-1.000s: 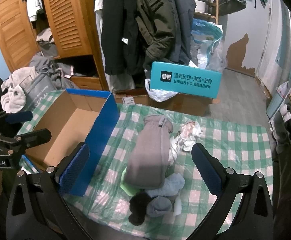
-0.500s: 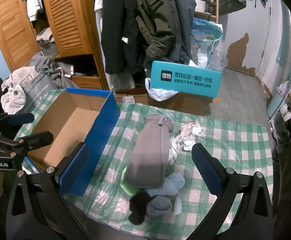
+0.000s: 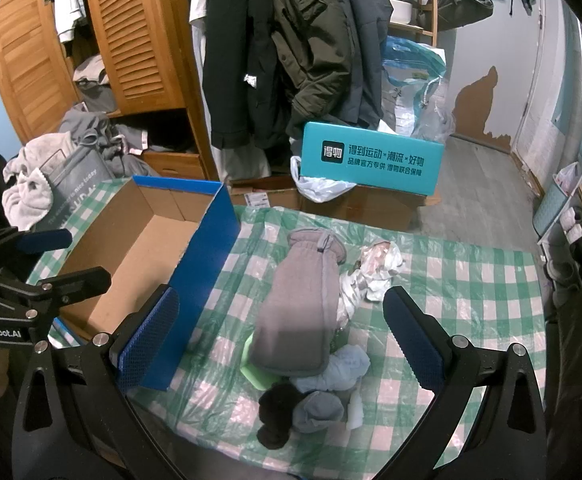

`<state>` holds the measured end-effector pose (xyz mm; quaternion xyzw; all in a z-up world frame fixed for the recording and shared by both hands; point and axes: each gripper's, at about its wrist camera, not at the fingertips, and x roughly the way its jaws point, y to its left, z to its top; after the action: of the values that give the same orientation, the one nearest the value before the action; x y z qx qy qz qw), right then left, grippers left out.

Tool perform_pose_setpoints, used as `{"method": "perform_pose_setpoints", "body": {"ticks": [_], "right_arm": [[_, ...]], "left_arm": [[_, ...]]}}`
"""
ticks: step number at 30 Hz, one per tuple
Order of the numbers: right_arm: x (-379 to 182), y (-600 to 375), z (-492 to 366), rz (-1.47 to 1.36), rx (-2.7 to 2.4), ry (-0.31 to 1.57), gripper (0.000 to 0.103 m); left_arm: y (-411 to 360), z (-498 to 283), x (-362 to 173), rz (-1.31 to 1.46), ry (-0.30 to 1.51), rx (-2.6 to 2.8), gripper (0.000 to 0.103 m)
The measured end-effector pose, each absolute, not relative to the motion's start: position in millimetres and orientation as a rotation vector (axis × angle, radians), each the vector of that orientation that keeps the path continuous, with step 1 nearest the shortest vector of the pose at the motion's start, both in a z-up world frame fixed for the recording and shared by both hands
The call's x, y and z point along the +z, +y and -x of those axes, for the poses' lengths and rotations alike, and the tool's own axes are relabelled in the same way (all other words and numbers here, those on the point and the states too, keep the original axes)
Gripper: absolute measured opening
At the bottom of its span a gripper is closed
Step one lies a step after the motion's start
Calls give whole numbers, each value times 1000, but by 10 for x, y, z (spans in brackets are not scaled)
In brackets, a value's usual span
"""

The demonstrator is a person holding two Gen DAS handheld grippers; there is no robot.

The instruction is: Organize soft objects

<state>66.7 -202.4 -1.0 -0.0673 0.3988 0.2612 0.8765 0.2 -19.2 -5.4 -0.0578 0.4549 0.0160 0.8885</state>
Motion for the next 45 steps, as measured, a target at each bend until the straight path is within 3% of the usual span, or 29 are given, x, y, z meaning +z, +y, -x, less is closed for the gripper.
{"method": "perform_pose_setpoints", "body": {"ticks": [45], "right_arm": [[-149,-2209,-779,141,497,877,101]], "left_arm": [[-271,-98,-220,139,1007,39,93]]}}
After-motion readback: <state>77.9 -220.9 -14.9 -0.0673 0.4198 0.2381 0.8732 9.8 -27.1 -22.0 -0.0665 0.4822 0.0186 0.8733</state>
